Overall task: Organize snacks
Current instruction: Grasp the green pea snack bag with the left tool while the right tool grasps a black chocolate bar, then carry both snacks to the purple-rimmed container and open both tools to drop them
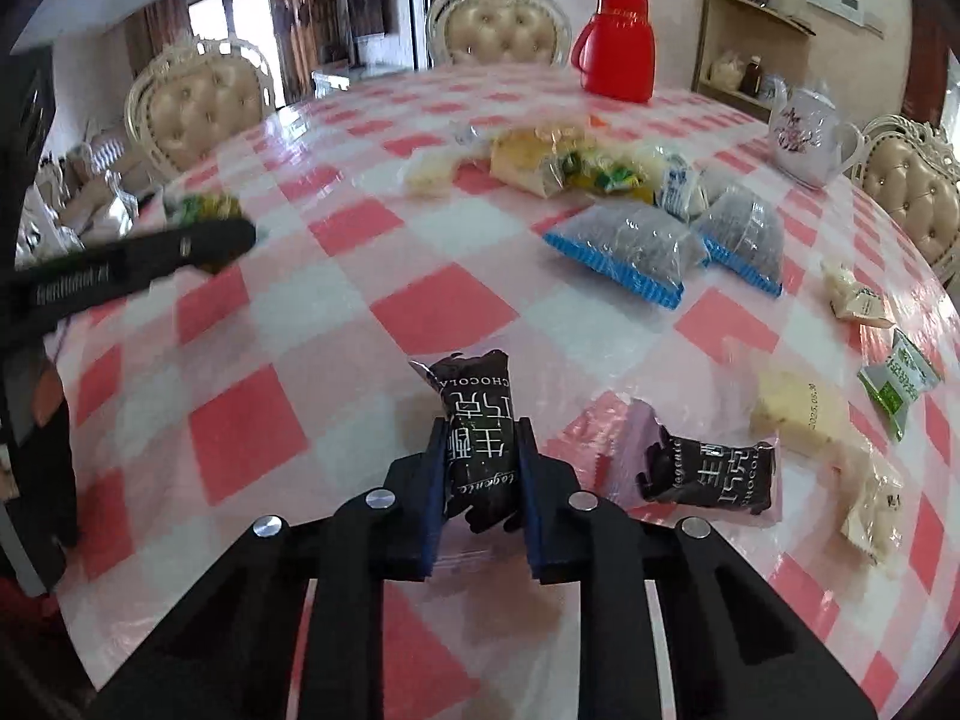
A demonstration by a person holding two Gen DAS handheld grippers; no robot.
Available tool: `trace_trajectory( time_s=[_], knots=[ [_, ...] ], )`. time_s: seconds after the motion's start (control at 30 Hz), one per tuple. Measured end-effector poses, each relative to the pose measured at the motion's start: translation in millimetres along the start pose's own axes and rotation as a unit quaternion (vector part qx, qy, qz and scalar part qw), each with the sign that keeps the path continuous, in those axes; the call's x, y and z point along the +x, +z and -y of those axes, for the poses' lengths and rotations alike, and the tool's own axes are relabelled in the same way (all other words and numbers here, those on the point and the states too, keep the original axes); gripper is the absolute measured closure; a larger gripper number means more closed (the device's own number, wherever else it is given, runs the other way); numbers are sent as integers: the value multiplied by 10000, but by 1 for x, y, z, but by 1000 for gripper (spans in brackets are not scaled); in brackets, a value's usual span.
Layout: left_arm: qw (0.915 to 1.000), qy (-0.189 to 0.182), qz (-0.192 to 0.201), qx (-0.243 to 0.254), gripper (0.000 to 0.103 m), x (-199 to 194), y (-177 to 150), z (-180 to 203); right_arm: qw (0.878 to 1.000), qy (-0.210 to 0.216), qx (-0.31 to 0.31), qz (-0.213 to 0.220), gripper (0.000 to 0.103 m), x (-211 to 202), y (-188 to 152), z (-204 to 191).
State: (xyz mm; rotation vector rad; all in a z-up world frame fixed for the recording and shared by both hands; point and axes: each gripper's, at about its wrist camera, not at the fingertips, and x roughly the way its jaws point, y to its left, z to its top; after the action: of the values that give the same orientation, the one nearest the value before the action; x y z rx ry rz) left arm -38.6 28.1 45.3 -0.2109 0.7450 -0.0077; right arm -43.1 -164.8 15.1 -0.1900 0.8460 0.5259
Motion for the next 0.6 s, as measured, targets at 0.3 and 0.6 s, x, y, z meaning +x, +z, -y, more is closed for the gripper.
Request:
trace_trajectory(
  time_s=[0.3,0.6],
  knots=[
    [9997,142,-104,191,64,-23,-28,-18,9991,185,342,185,82,-17,-11,-18],
    [9994,189,-51,272,64,-61,-51,-43,9987,291,67,415,82,-47,-21,-61]
  ],
)
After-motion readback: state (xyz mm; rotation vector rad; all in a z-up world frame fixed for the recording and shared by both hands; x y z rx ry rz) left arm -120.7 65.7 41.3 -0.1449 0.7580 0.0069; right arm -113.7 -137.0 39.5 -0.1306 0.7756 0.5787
